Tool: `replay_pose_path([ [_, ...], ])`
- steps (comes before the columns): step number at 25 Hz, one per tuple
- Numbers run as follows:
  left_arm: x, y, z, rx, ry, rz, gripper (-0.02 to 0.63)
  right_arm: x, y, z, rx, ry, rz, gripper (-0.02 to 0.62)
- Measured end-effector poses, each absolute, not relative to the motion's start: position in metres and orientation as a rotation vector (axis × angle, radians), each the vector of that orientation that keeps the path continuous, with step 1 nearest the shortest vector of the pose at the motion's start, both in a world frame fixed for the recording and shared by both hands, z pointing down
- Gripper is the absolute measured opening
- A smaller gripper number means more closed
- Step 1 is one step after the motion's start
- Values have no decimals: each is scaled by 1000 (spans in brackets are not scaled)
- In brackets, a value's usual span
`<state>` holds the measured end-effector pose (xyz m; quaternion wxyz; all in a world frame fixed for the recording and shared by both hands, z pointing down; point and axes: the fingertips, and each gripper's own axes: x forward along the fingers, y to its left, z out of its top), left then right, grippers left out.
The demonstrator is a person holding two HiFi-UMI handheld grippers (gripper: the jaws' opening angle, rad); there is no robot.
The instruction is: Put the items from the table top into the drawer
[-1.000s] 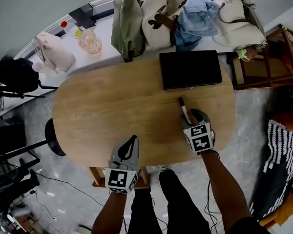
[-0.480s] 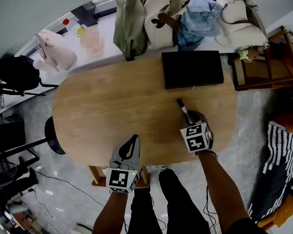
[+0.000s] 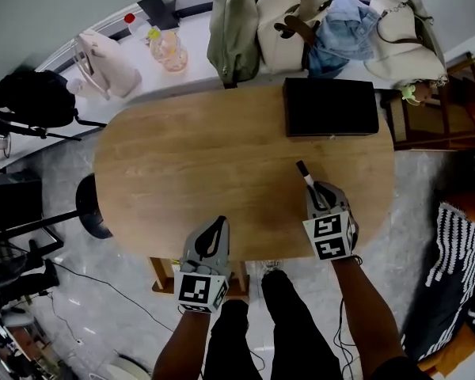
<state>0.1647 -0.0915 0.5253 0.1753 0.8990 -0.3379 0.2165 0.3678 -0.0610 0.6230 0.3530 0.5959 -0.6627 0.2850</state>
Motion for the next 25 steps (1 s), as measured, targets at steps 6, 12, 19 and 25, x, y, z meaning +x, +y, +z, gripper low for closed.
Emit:
replay_pose_path([
  [6, 123, -79, 526, 2533, -987, 602, 18, 318, -56, 597, 1553, -1762, 689, 61],
  [12, 64, -58, 523, 2534, -1014, 612, 18, 238, -45, 588, 1519, -1822, 688, 61],
  [19, -25, -29, 533, 2474, -1101, 623, 18, 141, -32, 593, 1392, -1895, 631, 61],
  [25, -91, 3, 536, 2430, -1172, 625, 18, 66, -21, 601, 1265, -1949, 560, 61],
])
